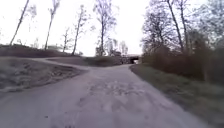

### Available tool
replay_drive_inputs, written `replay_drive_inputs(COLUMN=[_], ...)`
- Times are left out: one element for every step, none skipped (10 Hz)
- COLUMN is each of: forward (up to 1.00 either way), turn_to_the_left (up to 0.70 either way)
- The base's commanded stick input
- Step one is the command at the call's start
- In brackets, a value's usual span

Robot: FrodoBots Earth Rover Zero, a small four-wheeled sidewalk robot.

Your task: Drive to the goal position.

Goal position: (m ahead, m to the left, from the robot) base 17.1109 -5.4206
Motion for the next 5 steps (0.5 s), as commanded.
replay_drive_inputs(forward=[1.00, 1.00, 1.00, 1.00, 1.00], turn_to_the_left=[0.01, 0.01, 0.01, 0.01, 0.01])
